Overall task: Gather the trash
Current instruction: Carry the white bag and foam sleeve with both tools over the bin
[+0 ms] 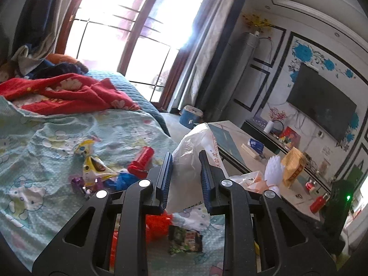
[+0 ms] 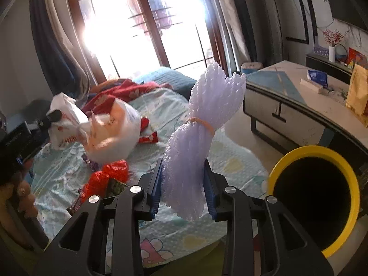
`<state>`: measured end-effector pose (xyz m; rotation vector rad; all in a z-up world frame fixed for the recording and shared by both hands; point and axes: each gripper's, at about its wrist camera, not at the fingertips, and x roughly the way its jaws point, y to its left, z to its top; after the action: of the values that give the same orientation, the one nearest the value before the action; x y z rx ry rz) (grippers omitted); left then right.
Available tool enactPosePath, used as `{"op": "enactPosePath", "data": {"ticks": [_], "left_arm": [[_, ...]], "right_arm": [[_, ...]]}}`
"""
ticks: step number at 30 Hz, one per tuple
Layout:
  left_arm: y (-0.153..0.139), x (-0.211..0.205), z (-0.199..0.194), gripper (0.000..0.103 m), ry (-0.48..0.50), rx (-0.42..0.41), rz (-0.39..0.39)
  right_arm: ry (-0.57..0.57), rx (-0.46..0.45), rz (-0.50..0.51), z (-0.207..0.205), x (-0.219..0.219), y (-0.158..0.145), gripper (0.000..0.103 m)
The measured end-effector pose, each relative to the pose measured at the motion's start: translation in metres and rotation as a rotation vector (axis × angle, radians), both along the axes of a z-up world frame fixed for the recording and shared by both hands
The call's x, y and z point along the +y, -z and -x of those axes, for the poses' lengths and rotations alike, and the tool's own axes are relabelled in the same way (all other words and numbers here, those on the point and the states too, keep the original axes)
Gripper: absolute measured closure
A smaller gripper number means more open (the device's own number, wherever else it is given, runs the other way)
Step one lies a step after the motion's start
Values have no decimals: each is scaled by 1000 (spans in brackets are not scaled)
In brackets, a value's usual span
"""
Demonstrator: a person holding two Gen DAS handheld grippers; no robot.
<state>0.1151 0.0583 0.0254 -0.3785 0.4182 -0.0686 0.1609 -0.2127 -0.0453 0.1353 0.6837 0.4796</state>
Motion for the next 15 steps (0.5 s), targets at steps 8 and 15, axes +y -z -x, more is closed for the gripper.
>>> {"op": "enactPosePath", "data": {"ticks": [8,15], "left_arm": [[-5,-27,2,86,46,-14,-55],[-4,-53,1,86,106,-8,-91]], "right_arm": [[47,-24,-18,7,-32,-15,72],[94,-27,-20,11,-58,-15,72]]}}
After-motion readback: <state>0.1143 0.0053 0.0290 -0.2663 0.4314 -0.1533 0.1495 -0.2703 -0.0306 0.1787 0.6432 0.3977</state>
